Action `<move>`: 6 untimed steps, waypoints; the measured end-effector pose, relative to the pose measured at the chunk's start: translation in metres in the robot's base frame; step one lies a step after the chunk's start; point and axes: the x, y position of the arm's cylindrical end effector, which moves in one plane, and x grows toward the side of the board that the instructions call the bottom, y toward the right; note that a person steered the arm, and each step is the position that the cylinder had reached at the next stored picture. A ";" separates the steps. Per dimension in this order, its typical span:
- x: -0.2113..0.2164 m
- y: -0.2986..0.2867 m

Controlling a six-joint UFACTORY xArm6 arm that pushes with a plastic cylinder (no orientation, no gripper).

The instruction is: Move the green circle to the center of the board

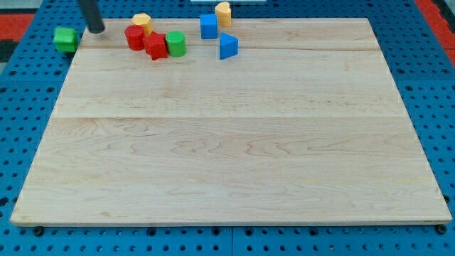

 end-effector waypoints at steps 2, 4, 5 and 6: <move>-0.001 0.110; 0.055 0.129; 0.086 0.167; 0.135 0.181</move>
